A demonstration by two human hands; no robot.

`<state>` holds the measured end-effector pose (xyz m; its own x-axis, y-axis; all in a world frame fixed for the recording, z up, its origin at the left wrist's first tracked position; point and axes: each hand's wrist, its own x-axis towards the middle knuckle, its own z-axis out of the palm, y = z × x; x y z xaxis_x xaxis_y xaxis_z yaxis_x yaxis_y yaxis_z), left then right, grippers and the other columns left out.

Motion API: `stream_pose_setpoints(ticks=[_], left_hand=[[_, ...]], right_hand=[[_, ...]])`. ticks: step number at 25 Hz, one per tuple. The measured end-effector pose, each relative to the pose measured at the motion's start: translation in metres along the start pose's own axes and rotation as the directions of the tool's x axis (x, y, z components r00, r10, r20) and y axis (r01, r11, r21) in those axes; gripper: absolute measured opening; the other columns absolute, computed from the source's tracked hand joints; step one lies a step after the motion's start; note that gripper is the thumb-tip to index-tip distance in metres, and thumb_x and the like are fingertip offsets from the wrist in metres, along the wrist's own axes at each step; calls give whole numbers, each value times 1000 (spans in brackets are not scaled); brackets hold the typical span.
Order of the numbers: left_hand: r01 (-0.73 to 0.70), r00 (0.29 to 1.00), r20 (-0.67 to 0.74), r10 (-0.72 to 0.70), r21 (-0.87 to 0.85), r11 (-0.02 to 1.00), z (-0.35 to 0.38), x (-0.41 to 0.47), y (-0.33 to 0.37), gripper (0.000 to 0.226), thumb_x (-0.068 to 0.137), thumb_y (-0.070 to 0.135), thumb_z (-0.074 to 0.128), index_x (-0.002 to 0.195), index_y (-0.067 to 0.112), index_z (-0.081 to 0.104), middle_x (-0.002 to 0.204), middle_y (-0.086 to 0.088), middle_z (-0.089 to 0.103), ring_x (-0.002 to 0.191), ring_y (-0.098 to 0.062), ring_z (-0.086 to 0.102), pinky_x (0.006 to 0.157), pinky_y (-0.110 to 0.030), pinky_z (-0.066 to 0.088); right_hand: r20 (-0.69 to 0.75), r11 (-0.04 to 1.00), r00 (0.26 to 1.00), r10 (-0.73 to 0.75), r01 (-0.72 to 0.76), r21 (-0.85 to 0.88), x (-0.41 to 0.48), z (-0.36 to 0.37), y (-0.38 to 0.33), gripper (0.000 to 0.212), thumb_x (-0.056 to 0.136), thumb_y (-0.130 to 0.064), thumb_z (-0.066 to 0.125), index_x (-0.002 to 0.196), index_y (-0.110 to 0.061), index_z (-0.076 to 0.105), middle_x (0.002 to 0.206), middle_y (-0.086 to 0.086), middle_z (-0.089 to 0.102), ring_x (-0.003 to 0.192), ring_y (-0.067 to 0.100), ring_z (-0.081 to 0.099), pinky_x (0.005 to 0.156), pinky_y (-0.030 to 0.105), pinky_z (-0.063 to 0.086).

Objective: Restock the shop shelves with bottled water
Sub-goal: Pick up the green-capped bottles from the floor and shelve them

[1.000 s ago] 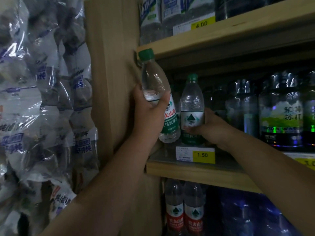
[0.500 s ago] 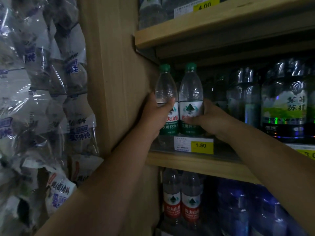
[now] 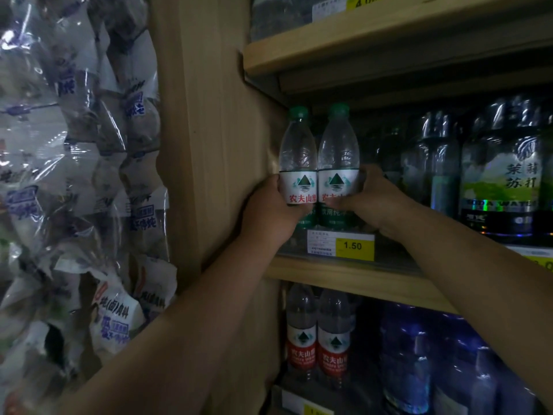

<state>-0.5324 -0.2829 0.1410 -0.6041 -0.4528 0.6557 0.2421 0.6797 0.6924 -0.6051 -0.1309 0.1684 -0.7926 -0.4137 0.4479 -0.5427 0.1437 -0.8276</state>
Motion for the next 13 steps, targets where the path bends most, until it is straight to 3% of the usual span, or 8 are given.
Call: stream_pose_setpoints(ticks=[2, 5, 10, 13], left_hand=[[-39, 999, -22, 42, 129, 991, -1, -8, -1, 52, 76, 23, 81, 122, 22, 57, 118, 4, 69, 104, -10, 66, 89, -30, 53], [-47, 998, -31, 53, 159, 986, -2, -8, -1, 52, 76, 22, 81, 123, 19, 59, 119, 1, 69, 106, -12, 66, 91, -33, 53], [-55, 998, 10, 54, 203, 978, 0, 1, 0, 45, 79, 17, 78, 121, 15, 60, 120, -3, 69, 108, -17, 65, 95, -37, 52], [-35, 999, 46, 24, 254, 967, 3, 10, 0, 42, 83, 16, 75, 122, 14, 59, 123, -4, 67, 110, -18, 64, 92, -30, 50]], right_hand=[[-10, 999, 1000, -11, 11, -46, 0, 0, 0, 88, 77, -17, 80, 143, -15, 22, 134, 7, 53, 99, 16, 51, 56, 23, 42], [-9, 995, 1000, -22, 21, -97, -1, 1, 0, 86, 78, -18, 79, 143, -14, 23, 134, 7, 52, 99, 17, 51, 60, 27, 46], [-31, 985, 999, -20, 15, -175, 0, 2, -4, 86, 76, -17, 80, 143, -13, 26, 137, 9, 52, 118, 25, 53, 92, 42, 51], [45, 947, 999, 27, -11, -321, 3, 3, -6, 100, 74, -13, 82, 148, -12, 15, 137, 10, 51, 120, 26, 52, 93, 36, 49]])
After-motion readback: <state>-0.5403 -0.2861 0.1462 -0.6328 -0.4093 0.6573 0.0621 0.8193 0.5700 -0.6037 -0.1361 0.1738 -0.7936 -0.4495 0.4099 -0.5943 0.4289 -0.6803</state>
